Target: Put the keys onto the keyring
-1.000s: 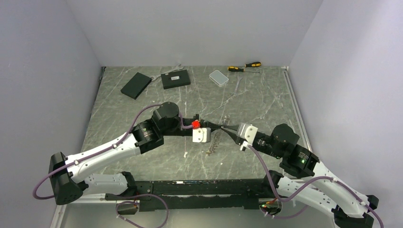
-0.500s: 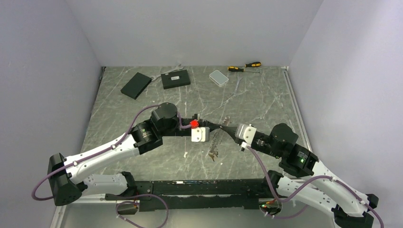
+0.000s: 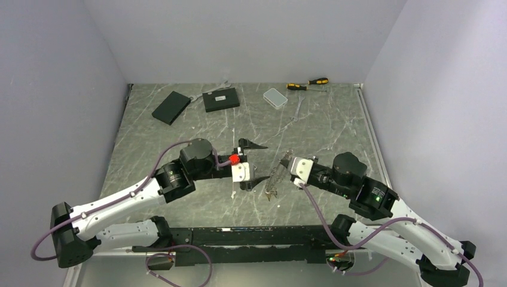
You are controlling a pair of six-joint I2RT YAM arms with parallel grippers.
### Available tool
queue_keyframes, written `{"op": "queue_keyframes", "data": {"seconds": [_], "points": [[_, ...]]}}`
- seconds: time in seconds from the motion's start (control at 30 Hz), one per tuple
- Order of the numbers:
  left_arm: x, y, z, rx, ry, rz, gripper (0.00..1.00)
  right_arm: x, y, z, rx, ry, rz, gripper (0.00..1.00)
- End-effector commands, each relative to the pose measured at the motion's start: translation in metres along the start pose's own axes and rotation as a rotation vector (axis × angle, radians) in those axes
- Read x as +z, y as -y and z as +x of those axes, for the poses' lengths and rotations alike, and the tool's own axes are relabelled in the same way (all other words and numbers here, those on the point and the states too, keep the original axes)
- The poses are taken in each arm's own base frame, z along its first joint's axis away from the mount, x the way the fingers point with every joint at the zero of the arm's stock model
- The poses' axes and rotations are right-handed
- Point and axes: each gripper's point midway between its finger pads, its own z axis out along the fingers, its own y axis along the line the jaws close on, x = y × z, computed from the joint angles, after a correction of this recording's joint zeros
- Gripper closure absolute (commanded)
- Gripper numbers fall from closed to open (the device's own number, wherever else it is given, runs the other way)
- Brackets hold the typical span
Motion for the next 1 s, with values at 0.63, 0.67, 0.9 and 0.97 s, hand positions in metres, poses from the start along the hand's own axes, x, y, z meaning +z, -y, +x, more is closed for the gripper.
{"op": "queue_keyframes", "data": {"seconds": [0.63,0.67,0.9,0.97], "points": [[-0.013,-0.014,0.180,-0.808,-0.591,-0.272,0.46,-0.046,0.026,-0.022,0.086,0.032,0.141,1.00],[-0.009,-0.017,0.186,-0.844,-0.615,-0.296,0.46,-0.047,0.025,-0.023,0.089,0.035,0.139,1.00],[0.002,-0.015,0.236,-1.129,-0.862,-0.485,0.48,-0.049,0.023,-0.023,0.101,0.043,0.136,1.00],[0.003,-0.011,0.253,-1.194,-0.936,-0.542,0.50,-0.050,0.022,-0.023,0.105,0.046,0.135,1.00]]}}
